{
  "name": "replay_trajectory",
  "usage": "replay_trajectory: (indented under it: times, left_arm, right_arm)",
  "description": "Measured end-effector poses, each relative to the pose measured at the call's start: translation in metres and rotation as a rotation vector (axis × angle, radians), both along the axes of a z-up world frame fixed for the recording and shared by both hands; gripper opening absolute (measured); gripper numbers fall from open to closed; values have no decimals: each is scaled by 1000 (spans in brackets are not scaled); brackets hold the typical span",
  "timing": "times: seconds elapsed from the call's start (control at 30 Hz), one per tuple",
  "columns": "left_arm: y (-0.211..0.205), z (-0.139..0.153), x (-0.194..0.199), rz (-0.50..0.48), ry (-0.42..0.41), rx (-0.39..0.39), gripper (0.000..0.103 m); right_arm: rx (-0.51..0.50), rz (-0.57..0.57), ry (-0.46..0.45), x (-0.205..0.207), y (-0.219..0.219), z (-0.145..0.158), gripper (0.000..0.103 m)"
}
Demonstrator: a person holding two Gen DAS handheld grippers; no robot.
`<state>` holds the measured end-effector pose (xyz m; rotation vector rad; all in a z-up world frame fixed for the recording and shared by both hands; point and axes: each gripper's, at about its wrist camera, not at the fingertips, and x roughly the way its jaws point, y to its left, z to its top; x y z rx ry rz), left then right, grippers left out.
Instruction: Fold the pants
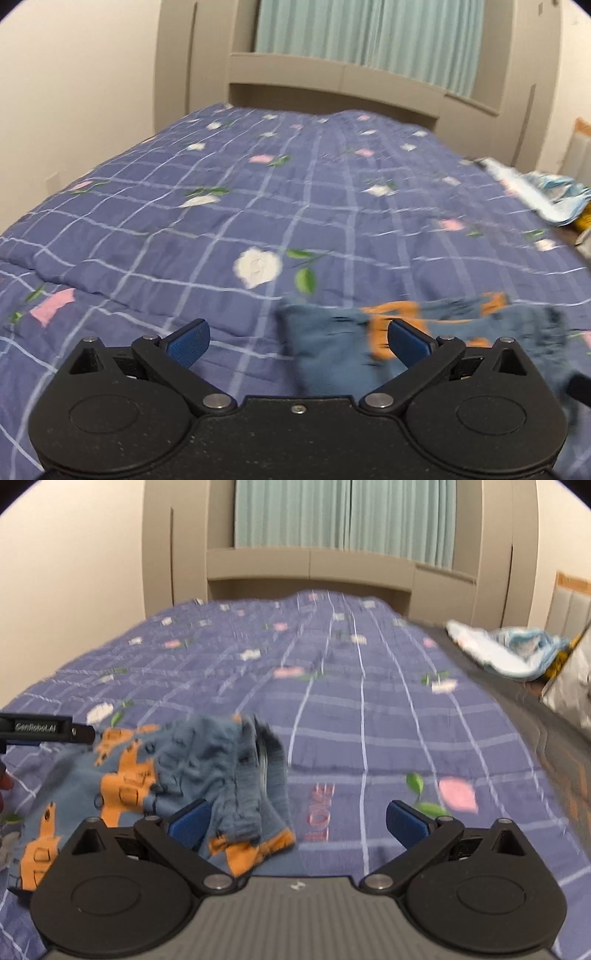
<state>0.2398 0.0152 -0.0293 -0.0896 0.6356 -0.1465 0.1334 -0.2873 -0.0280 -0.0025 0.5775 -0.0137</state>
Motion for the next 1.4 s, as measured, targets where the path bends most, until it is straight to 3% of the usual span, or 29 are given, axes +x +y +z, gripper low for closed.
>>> replay_trajectory:
  times: [0.1,0.2,0.47,0.73,0.9,1.07,1.2,1.3,1.4]
  left_arm:
    - [-12,2,-7,-49,-16,-20,102]
    - [-27,-5,-1,-61,10,26,102]
    - [-29,-21,28,-8,88,51,103]
    - [-24,-30,33,17,86,32,103]
    - [-24,-18,14,19,54,28,102]
    - [-25,-8,-24,-43,23,-39,102]
    - [-32,-13,-50,-84,32,-37,102]
    - [-33,-21,-60,-76,48,-20,102]
    - [-25,-20,-68,-57,52,-52,102]
  right_arm:
    - [-2,17,-37,10,-3,6,103]
    - [-25,26,-48,27,-4,8,103]
    - [-73,-19,0,59,-7,-5,103]
    - [-13,-51,37,61,-22,-22,103]
    - [-6,-41,7,51,-21,-15,103]
    - [35,26,-2,27,-14,-11,103]
    - [20,61,17,11,-5,-15,103]
    - [13,55,24,2,-2,-18,103]
    - [35,48,28,-4,-5,-21,103]
